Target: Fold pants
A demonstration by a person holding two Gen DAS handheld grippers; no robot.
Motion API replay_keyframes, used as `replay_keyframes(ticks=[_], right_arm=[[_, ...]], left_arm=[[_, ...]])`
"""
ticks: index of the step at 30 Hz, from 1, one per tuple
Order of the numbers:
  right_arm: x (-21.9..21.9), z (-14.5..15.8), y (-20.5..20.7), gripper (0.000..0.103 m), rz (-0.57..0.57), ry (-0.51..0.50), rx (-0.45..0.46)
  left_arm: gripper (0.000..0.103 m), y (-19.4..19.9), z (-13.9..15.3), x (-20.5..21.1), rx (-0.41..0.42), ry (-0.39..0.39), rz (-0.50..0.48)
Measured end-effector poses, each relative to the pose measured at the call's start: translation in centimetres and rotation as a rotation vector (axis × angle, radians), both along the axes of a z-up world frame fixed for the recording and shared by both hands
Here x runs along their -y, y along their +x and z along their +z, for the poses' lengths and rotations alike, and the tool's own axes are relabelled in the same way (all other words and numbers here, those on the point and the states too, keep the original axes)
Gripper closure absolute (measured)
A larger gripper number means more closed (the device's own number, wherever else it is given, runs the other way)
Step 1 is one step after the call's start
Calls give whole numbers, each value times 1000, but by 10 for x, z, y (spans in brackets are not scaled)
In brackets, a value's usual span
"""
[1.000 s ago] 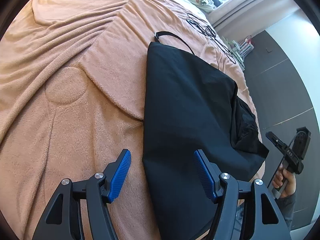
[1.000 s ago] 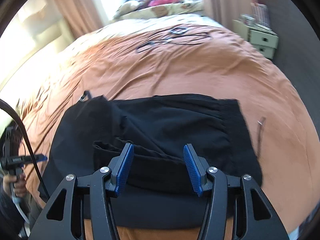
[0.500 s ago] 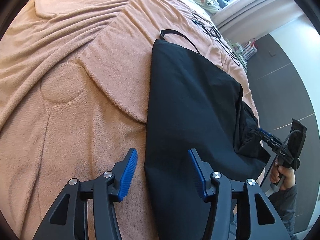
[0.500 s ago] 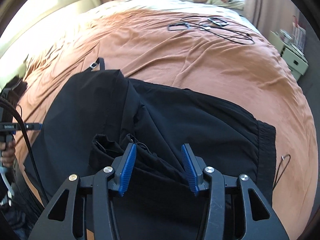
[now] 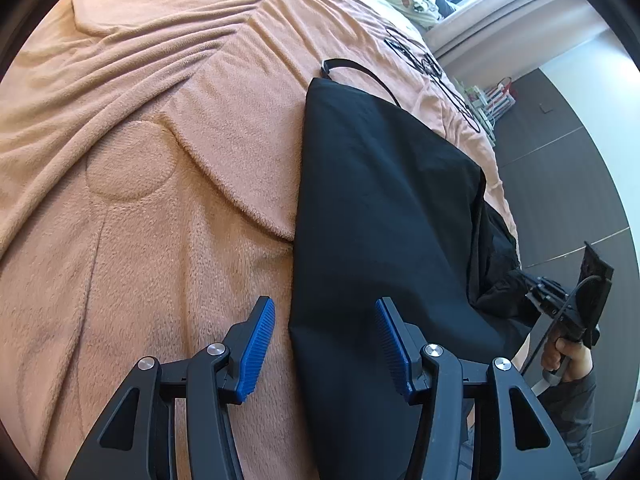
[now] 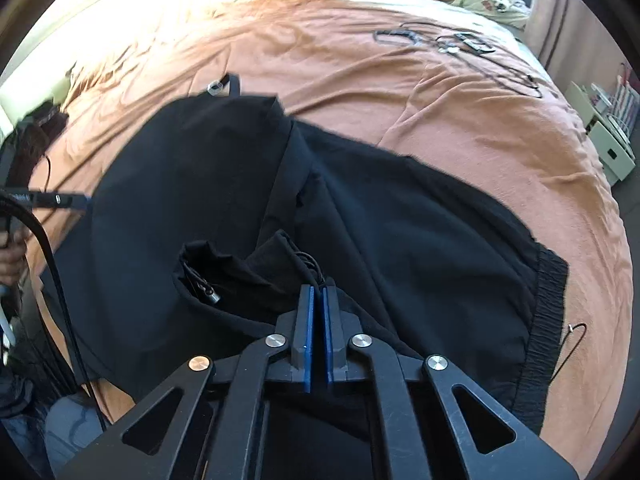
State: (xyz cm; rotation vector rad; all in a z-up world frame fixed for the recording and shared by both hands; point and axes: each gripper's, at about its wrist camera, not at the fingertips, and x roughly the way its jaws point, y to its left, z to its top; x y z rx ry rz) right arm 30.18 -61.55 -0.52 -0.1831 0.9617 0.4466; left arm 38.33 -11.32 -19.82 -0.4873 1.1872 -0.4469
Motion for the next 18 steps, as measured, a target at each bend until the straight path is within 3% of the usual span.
replay_keyframes(ticks=[10,18], right_arm=[[49,31,-12,103,-196,62,123],[89,44,-15,103,-396,55,186]], left_arm=[[48,-1,4,-3,5,-7,14],[48,-1,5,-2,7,-2,17]])
